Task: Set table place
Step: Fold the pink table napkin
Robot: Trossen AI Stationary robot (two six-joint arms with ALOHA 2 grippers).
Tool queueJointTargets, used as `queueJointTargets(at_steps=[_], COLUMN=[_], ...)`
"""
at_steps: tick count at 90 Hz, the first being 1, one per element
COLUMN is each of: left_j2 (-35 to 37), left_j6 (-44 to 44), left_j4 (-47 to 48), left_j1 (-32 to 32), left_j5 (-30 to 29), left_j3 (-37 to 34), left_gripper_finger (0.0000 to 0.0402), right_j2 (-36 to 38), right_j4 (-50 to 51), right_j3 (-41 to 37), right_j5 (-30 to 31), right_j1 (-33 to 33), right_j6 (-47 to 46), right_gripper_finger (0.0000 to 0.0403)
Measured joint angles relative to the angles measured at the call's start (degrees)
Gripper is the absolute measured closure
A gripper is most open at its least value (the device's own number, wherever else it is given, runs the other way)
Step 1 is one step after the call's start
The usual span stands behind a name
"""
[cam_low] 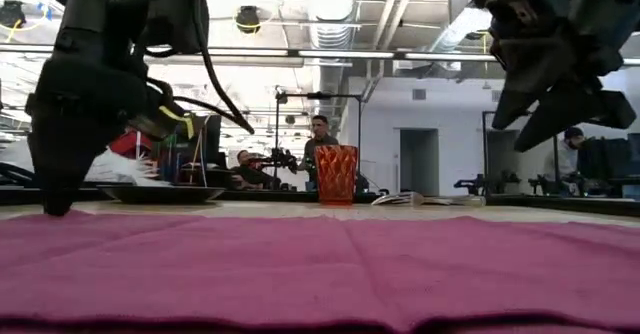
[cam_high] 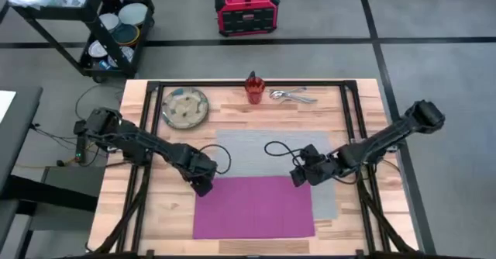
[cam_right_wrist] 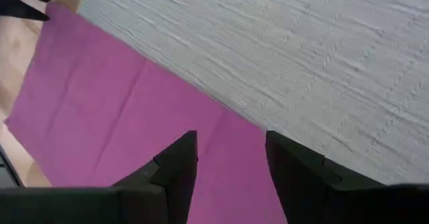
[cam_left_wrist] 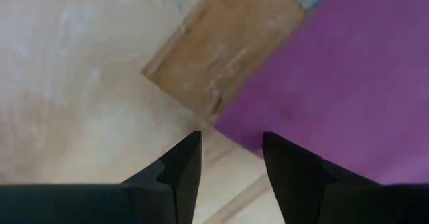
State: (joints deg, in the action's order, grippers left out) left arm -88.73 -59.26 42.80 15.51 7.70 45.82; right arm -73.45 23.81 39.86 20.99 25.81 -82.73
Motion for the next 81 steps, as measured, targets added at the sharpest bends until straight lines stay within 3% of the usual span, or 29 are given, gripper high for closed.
queueJointTargets(at_steps=[29, 39, 53, 81], left_j2=[-0.27, -0.17, -0.17, 4.94], left_j6=[1.01, -0.42, -0.57, -2.58], left_j4=[-2.35, -6.64, -11.04, -12.5], left_j1=[0.91, 1.46, 2.55, 2.82], left_j5=[-1.66, -1.22, -0.51, -0.62], left_j3=[-0.92, -2.51, -3.45, -3.74], left_gripper_finger=[0.0264, 0.0296, 0.0387, 0.0401], right_j2=[0.0, -0.02, -0.02, -0.02], right_j4=[0.87, 1.15, 1.57, 1.5], right_j3=[0.0, 0.02, 0.02, 0.0], right_j5=[0.02, 0.07, 0.11, 0.11], right_j1=[0.76, 0.76, 1.22, 1.19], right_j6=[-0.38, -0.46, -1.32, -1.43], right_gripper_finger=[0.0239, 0.0239, 0.0239, 0.0239])
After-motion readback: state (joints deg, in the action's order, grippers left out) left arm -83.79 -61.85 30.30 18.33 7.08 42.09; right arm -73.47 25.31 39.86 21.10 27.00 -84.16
